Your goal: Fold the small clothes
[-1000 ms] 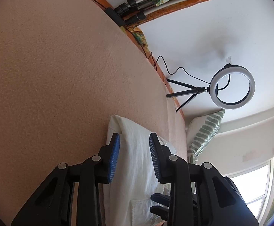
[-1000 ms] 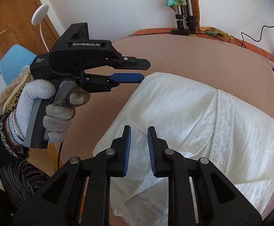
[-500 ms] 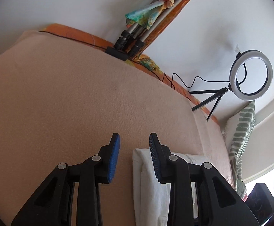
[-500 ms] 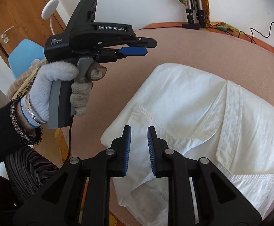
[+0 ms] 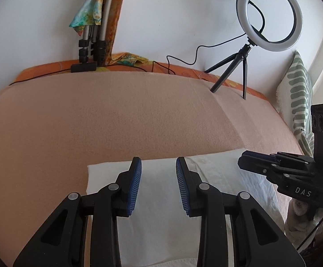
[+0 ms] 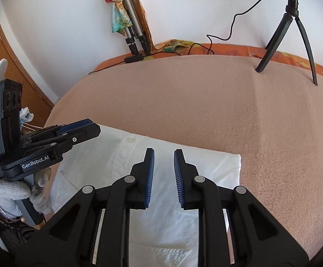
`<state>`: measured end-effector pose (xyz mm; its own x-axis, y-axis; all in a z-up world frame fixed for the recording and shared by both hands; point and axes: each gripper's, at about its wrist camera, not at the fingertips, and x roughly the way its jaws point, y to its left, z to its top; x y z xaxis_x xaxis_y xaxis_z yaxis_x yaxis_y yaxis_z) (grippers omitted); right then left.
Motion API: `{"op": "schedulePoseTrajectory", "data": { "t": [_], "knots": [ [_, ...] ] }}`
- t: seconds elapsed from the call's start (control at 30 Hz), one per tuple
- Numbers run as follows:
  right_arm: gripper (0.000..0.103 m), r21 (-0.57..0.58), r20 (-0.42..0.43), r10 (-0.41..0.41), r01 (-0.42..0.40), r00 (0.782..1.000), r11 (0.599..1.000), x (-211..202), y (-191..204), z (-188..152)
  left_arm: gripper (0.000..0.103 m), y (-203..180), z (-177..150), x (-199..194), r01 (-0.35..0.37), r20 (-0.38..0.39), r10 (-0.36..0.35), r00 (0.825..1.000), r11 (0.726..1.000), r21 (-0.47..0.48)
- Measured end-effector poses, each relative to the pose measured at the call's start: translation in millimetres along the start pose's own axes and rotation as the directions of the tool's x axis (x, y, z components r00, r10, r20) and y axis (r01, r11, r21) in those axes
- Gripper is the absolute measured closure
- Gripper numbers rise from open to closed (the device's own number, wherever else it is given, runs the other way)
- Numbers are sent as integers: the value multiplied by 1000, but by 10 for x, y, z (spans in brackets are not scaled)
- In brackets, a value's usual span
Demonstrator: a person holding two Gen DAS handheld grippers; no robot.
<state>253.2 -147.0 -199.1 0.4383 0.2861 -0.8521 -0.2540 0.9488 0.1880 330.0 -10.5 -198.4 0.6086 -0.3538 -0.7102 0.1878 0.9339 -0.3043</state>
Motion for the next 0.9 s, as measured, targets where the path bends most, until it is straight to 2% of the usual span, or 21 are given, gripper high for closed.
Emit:
{"op": "schedulePoseTrajectory", "data": {
  "t": [0.07,0.27,0.33,0.43,0.5,0.57,0.67,0.77,0.83,0.87,0.9],
  "knots": [
    [84,-1,-16,-15,15,1000,1000,53,-55,-35,73,71,-64,86,-10,-25,10,1000,1000,1],
    [84,13,-51,-23,23,998,1000,182,-183,-147,73,176,-184,158,6,-9,-6,1000,1000,7],
    [84,-22,-48,-40,39,998,999,200,-148,-167,73,155,-215,161,0,2,0,1000,1000,26],
    [84,-36,-47,-46,45,998,998,158,-175,-176,73,224,-198,150,28,-4,-28,1000,1000,11],
    [84,-22,-29,-107,106,994,994,102,-282,-147,76,254,-198,105,15,-1,-15,1000,1000,10],
    [84,45,-24,-137,138,990,989,37,-474,-98,76,287,-187,36,-27,8,27,1000,999,19],
    [82,130,8,-128,125,992,984,-113,-689,-54,76,503,-172,-77,-76,11,76,997,996,-49],
    [81,132,34,-128,123,991,984,-241,-724,-56,76,706,-178,-239,-46,0,46,999,989,-138],
    [72,148,32,-110,105,993,983,-270,-748,-78,78,738,-189,-381,-21,-2,20,1000,986,-163],
    [60,155,31,-95,89,995,984,-283,-760,-95,77,730,-203,-457,-10,6,11,1000,987,-162],
    [56,161,33,-77,70,997,984,-297,-772,-122,75,718,-223,-528,4,10,-2,1000,987,-162]
  ]
}}
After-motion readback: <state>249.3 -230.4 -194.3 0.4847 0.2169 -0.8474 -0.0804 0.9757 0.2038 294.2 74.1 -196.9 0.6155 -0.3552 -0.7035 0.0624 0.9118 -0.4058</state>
